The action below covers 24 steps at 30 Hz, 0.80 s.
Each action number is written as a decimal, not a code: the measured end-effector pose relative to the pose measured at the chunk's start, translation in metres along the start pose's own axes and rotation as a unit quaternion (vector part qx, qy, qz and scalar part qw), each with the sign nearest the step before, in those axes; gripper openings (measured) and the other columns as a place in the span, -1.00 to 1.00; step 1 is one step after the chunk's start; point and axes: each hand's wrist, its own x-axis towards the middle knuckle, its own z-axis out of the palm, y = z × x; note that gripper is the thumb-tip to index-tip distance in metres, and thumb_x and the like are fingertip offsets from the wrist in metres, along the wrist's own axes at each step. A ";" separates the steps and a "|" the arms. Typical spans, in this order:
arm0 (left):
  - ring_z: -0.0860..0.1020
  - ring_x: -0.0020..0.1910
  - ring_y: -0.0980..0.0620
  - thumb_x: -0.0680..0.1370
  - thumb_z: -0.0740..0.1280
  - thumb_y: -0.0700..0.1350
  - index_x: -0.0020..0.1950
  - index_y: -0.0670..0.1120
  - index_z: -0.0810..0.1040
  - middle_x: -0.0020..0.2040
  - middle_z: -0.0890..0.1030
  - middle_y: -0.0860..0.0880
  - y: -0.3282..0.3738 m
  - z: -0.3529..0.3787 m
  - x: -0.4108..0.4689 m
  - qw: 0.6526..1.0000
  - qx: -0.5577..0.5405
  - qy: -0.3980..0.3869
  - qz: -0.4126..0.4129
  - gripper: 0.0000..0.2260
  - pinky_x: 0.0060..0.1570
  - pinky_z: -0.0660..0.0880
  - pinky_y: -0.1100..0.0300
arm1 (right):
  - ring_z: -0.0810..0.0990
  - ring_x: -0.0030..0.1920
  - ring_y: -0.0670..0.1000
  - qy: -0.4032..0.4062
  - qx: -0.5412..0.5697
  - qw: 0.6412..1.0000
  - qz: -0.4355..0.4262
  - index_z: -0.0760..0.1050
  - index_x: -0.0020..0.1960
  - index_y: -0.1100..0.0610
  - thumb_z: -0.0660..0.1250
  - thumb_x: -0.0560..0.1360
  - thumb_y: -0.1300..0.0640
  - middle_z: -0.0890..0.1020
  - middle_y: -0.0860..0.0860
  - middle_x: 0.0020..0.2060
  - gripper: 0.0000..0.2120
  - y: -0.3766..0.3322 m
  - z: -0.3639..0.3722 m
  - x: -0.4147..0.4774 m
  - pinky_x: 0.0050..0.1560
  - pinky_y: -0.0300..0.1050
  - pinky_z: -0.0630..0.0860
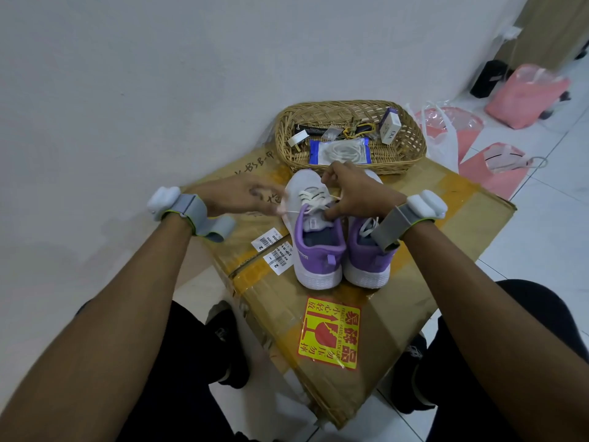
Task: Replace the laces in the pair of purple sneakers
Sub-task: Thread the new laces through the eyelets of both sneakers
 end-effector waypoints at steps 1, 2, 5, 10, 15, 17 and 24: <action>0.48 -0.33 0.20 0.53 0.45 0.03 0.05 0.09 0.70 -0.29 0.65 0.17 -0.007 -0.002 0.001 0.998 0.062 -0.024 -0.007 -0.88 -0.21 0.47 0.19 | 0.44 0.10 0.09 -0.011 0.013 1.000 0.006 0.36 0.23 0.09 0.62 0.24 0.04 0.41 0.10 0.15 -0.33 0.001 -0.001 0.000 0.10 -0.01 0.46; 0.53 -0.25 0.12 0.51 0.45 0.06 -0.02 0.07 0.74 -0.25 0.69 0.13 -0.014 -0.004 0.003 0.996 0.083 -0.009 -0.020 -0.88 -0.13 0.51 0.07 | 0.47 0.05 0.07 -0.025 0.029 0.999 0.010 0.36 0.24 0.11 0.62 0.27 0.04 0.44 0.08 0.13 -0.34 0.002 -0.002 -0.001 0.04 -0.04 0.46; 0.42 -0.32 -0.02 0.55 0.41 0.08 -0.10 0.03 0.74 -0.33 0.60 0.03 -0.024 -0.008 0.008 0.987 0.145 0.035 -0.061 -0.82 -0.27 0.36 0.15 | 0.57 -0.03 0.05 -0.065 0.053 0.996 0.023 0.38 0.23 0.10 0.56 0.34 -0.05 0.58 0.02 0.00 -0.42 -0.002 -0.007 -0.006 -0.01 -0.03 0.51; 0.53 0.14 -0.03 0.52 0.46 0.06 0.11 0.10 0.65 0.12 0.60 -0.03 -0.019 0.006 0.017 0.980 0.170 0.092 -0.039 -0.82 0.15 0.46 0.04 | 0.61 -0.23 -0.08 -0.127 0.055 0.990 -0.005 0.59 0.02 0.06 0.48 0.39 -0.16 0.69 -0.06 -0.20 -0.66 -0.004 -0.028 -0.014 -0.15 -0.14 0.50; 0.50 -0.41 0.00 0.62 0.24 0.20 -0.18 -0.19 0.65 -0.34 0.60 -0.07 0.017 0.017 0.006 0.989 -0.025 0.056 -0.135 -0.51 -0.36 0.44 0.22 | 0.63 -0.16 -0.05 -0.081 0.022 0.996 -0.006 0.68 -0.12 0.02 0.49 0.44 -0.02 0.71 -0.05 -0.19 -0.89 0.014 -0.043 -0.014 -0.13 -0.09 0.54; 0.49 -0.48 0.03 0.62 0.25 0.20 -0.14 -0.26 0.67 -0.36 0.61 -0.10 0.024 0.027 0.005 0.978 -0.084 -0.007 -0.190 -0.47 -0.46 0.45 0.27 | 0.61 -0.16 -0.03 -0.046 -0.031 0.998 -0.001 0.69 -0.13 0.05 0.50 0.44 0.07 0.72 0.00 -0.15 -0.94 0.016 -0.041 -0.011 -0.15 -0.09 0.50; 0.69 -0.22 -0.11 0.55 0.42 -0.17 0.02 -0.33 0.61 -0.09 0.72 -0.22 0.029 0.038 0.021 0.939 -0.247 0.033 -0.236 -0.80 -0.21 0.69 0.10 | 0.61 -0.38 0.00 -0.060 -0.016 0.993 0.100 0.67 -0.27 0.18 0.30 0.52 -0.23 0.68 0.01 -0.39 -0.50 -0.014 -0.040 -0.014 -0.29 -0.20 0.52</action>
